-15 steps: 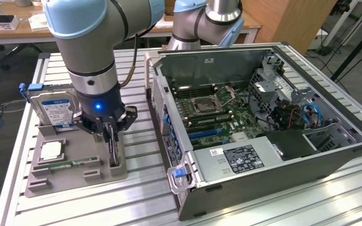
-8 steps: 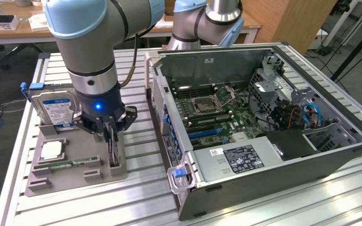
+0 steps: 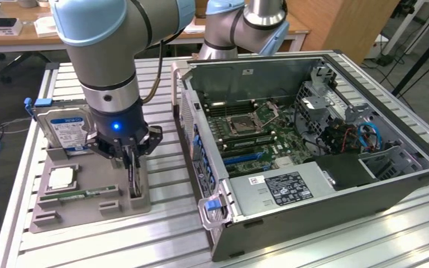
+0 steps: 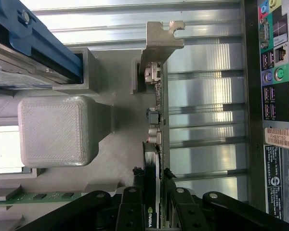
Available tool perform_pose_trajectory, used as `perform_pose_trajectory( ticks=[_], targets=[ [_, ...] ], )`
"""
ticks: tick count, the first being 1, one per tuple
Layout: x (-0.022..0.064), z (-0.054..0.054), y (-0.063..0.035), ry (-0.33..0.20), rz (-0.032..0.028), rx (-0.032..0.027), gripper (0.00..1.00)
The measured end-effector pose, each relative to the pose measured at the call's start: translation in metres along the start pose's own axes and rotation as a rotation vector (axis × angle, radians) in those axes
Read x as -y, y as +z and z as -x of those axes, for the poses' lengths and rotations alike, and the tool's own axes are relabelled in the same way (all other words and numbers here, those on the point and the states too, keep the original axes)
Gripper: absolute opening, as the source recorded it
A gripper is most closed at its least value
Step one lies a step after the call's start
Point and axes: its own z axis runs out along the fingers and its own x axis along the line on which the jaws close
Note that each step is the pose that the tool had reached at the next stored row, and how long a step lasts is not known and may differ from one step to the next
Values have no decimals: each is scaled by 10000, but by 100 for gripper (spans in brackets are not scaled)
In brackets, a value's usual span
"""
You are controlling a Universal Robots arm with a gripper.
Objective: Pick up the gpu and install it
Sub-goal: 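Pick up the gpu and move the gpu toward the slot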
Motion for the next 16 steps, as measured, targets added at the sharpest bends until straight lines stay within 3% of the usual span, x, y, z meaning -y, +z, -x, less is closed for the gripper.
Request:
perform_pose_trajectory(
  ticks=[9, 16],
  targets=[
    [-1, 1, -4, 0, 3, 2, 26],
    [-3, 2, -92, 0, -1, 0, 26]
  ],
)
